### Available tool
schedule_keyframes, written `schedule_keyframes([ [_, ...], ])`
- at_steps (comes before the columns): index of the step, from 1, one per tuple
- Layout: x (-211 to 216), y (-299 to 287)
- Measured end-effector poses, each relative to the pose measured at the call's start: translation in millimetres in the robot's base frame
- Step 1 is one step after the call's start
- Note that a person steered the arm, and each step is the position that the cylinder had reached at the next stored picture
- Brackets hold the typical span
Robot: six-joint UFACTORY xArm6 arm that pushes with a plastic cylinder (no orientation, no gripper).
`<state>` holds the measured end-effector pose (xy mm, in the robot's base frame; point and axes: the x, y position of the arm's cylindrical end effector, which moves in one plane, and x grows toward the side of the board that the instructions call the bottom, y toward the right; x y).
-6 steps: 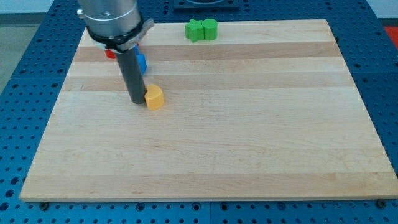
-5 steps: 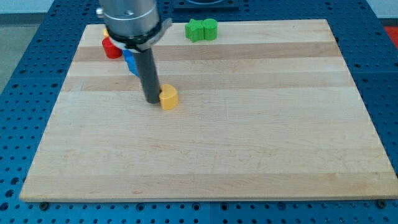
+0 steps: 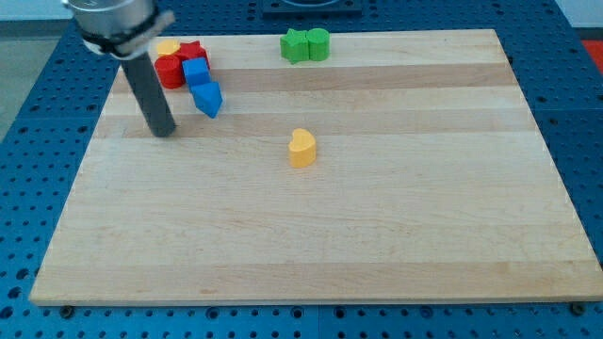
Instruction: Slide blue triangle closer to the yellow heart
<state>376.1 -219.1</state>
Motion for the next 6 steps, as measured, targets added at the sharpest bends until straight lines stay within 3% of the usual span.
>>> schedule_keyframes([
  [1, -43, -13],
  [2, -55, -13],
  [6, -53, 61],
])
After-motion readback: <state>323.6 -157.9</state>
